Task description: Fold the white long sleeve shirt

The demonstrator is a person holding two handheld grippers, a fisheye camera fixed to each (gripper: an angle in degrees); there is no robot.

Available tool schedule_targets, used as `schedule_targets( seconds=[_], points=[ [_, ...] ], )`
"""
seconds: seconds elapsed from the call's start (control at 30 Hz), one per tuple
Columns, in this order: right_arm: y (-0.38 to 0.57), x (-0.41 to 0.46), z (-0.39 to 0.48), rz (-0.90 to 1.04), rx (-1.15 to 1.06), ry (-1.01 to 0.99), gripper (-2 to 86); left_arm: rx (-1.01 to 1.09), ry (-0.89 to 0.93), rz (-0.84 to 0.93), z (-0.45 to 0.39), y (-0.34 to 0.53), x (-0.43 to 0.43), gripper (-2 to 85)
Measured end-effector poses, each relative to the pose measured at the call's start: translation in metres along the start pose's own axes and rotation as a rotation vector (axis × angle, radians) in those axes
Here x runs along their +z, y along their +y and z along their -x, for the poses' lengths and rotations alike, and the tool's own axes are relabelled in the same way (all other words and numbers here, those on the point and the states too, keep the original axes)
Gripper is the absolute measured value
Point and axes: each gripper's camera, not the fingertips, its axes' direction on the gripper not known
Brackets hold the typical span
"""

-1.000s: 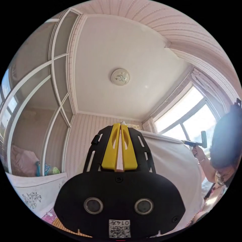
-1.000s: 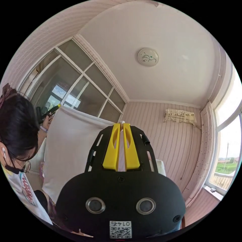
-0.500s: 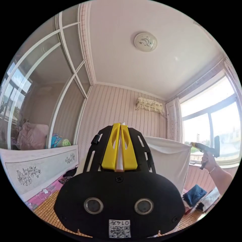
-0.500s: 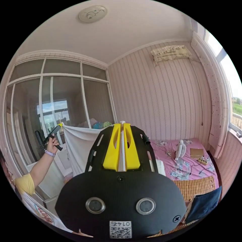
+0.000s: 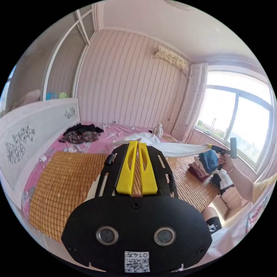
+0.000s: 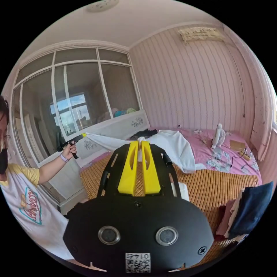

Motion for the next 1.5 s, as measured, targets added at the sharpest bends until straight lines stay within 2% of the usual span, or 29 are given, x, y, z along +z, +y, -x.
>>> schedule_targets(
  seconds=[0.07, 0.13, 0.2, 0.33, 0.4, 0.6, 0.67, 0.87, 1.0, 1.17, 1.4, 1.5],
  points=[
    [0.057, 0.039, -0.021, 0.143, 0.09, 0.007, 1.3, -0.123, 0.058, 0.13, 0.03, 0.067, 0.04, -1.0],
    [0.116, 0.073, -0.037, 0.274, 0.201, 0.025, 1.4, -0.361, 0.134, 0.259, 0.065, 0.156, 0.08, -1.0],
    [0.185, 0.104, -0.052, 0.416, 0.362, 0.031, 1.5, -0.449, 0.099, 0.34, 0.077, 0.208, 0.1, -1.0],
    [0.249, 0.124, -0.059, 0.531, 0.535, 0.024, 1.7, -0.469, -0.013, 0.552, 0.091, 0.272, 0.13, -1.0],
    [0.267, 0.135, -0.06, 0.629, 0.573, 0.022, 1.8, -0.503, -0.026, 0.602, 0.099, 0.286, 0.137, -1.0],
    [0.274, 0.15, -0.056, 0.748, 0.576, 0.137, 2.1, -0.511, -0.039, 0.651, 0.118, 0.301, 0.152, -1.0],
    [0.273, 0.153, -0.058, 0.768, 0.612, 0.207, 2.9, -0.515, -0.04, 0.652, 0.122, 0.303, 0.157, -1.0],
    [0.256, 0.179, -0.052, 0.733, 0.575, 0.252, 10.2, -0.495, -0.067, 0.683, 0.131, 0.312, 0.175, -1.0],
    [0.25, 0.207, -0.044, 0.78, 0.482, 0.385, 7.0, -0.519, -0.079, 0.688, 0.14, 0.322, 0.179, -1.0],
    [0.244, 0.225, -0.028, 0.867, 0.349, 0.4, 0.9, -0.526, -0.077, 0.663, 0.147, 0.329, 0.171, -1.0],
    [0.216, 0.188, -0.02, 0.691, 0.377, 0.374, -0.4, -0.459, -0.056, 0.657, 0.143, 0.336, 0.141, -1.0],
    [0.215, 0.179, -0.015, 0.691, 0.386, 0.348, -0.3, -0.413, -0.097, 0.675, 0.137, 0.345, 0.127, -1.0]
  ],
)
